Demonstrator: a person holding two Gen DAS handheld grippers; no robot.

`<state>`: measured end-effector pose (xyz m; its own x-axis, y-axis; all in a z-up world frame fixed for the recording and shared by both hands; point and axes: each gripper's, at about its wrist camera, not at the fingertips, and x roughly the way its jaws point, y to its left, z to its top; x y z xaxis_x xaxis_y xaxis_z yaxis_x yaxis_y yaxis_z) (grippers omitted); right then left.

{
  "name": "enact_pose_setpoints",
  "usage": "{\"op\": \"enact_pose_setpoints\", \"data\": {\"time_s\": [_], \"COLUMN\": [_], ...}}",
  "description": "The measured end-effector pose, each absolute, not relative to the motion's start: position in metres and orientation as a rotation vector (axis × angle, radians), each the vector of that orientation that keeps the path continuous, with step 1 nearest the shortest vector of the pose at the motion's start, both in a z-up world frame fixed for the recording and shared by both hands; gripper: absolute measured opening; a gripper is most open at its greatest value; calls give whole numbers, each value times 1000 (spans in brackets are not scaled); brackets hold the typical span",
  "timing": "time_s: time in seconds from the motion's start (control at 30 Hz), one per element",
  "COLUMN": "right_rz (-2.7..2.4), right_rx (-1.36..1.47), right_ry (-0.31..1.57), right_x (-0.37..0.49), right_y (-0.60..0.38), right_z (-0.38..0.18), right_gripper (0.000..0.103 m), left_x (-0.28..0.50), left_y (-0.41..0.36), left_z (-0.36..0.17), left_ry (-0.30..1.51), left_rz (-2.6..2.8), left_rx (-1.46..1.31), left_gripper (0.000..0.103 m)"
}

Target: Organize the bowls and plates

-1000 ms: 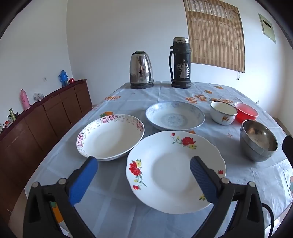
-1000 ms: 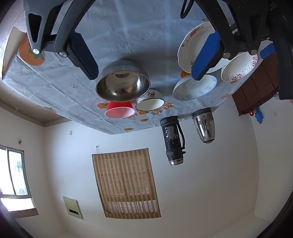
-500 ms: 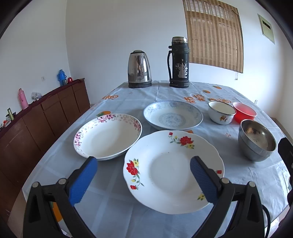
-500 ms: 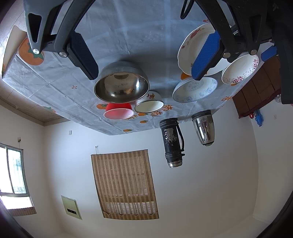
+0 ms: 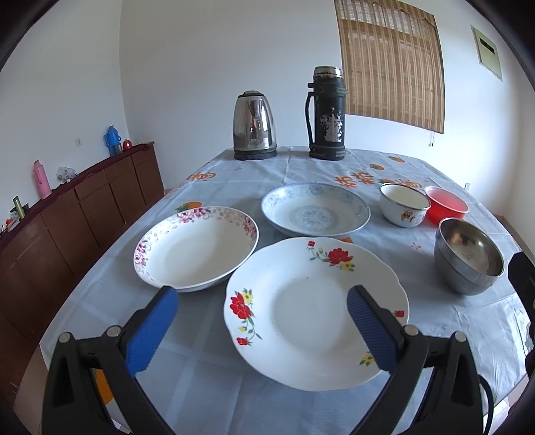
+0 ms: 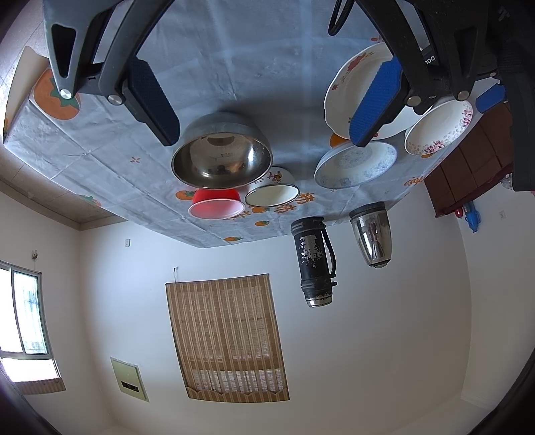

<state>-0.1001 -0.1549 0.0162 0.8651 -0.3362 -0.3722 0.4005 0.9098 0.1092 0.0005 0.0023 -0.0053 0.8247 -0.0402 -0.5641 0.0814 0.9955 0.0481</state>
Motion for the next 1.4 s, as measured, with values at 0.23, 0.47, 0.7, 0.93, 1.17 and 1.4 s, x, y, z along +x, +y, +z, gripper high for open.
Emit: {"op": "enact_pose_setpoints", "data": {"time_s": [0.23, 0.47, 0.7, 0.93, 1.17, 1.4], "right_rz": [-388, -387, -386, -386, -384, -381], "right_rx": [186, 185, 184, 182, 179, 174], "right_ry": [354, 355, 355, 355, 357, 354], "right_x": [-101, -101, -100, -100, -99, -98], "right_y": [-155, -155, -154, -154, -152, -151], "right_z": [16, 16, 16, 17, 17, 17], "right_gripper": [102, 102, 102, 102, 102, 102], "left_x": [0, 0, 0, 0, 0, 3], "left_y": [2, 2, 2, 2, 2, 3], "left_z": [-6, -5, -5, -5, -5, -6], "left_ry": [598, 596, 597, 597, 597, 605], "left_rz": [-65, -64, -65, -65, -65, -65], "left_rx": [70, 69, 69, 68, 68, 66], "left_gripper": [103, 103, 103, 103, 103, 103]}}
